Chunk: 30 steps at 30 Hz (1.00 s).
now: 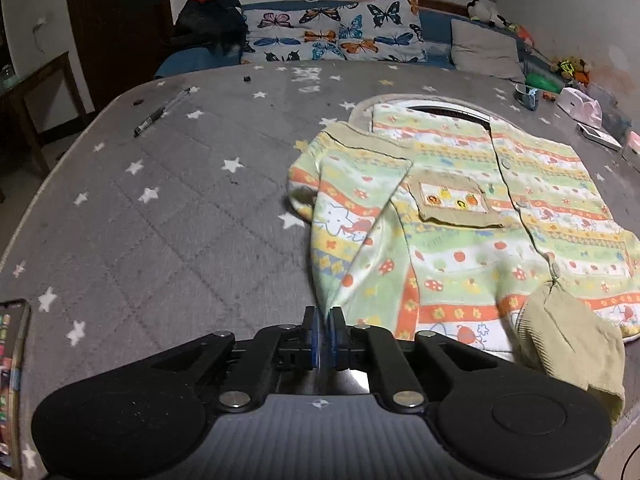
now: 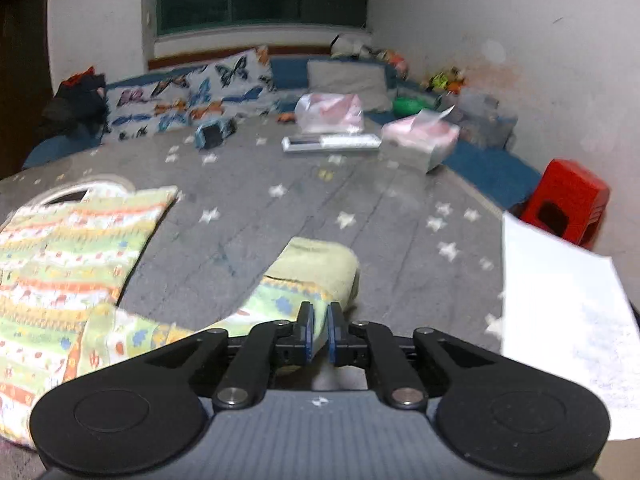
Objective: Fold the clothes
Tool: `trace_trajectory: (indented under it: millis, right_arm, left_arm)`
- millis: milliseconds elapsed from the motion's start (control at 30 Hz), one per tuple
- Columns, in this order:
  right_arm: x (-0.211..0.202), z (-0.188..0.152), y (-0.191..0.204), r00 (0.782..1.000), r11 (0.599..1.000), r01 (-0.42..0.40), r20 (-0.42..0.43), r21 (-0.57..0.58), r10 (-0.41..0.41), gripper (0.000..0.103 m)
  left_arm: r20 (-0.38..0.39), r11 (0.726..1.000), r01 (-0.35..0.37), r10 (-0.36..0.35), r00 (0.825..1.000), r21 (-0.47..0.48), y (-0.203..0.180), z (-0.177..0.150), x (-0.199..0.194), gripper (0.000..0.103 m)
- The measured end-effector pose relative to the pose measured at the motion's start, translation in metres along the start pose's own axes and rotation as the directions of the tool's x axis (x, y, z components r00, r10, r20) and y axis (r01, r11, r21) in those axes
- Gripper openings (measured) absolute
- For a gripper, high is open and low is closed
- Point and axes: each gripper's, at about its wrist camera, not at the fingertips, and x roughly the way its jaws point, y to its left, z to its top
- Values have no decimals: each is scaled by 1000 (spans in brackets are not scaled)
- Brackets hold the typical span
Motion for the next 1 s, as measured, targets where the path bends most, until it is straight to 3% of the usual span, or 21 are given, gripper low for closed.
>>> trace_trajectory:
  millis: [67, 167, 300, 433, 567, 800, 867, 1000]
  right_arm:
    - [-4, 10, 5, 999, 999, 28, 31, -29, -27, 14]
    - [-7, 21, 14, 998, 998, 14, 59, -54, -11, 18]
    - [1, 33, 32, 994, 993, -98, 39, -62, 101, 20]
    - [26, 46, 63, 974, 970, -228, -8, -80, 228, 29]
    - [54, 56, 97, 955, 950, -295, -47, -100, 291, 30]
    - [105, 69, 130, 942, 939, -325, -118, -108, 313, 38]
    - [115, 71, 135, 943, 941, -321, -127, -108, 308, 38]
    - [128, 76, 137, 938, 939, -333, -136, -86, 320, 38]
  left_arm:
    - [30, 1000, -13, 12, 999, 11, 0, 5, -7, 31]
    - [88, 999, 2, -5, 996, 32, -6, 17, -15, 32]
    - [114, 991, 112, -120, 986, 71, -26, 40, -8, 32]
    - [85, 968, 221, -232, 969, 119, -55, 64, 21, 30]
    - [37, 957, 270, -275, 961, 103, -77, 89, 62, 30]
    - [99, 983, 116, -131, 986, 142, -87, 122, 108, 30]
    - [118, 988, 59, -76, 990, 141, -85, 131, 118, 31]
    - [125, 988, 13, -32, 992, 154, -82, 142, 137, 32]
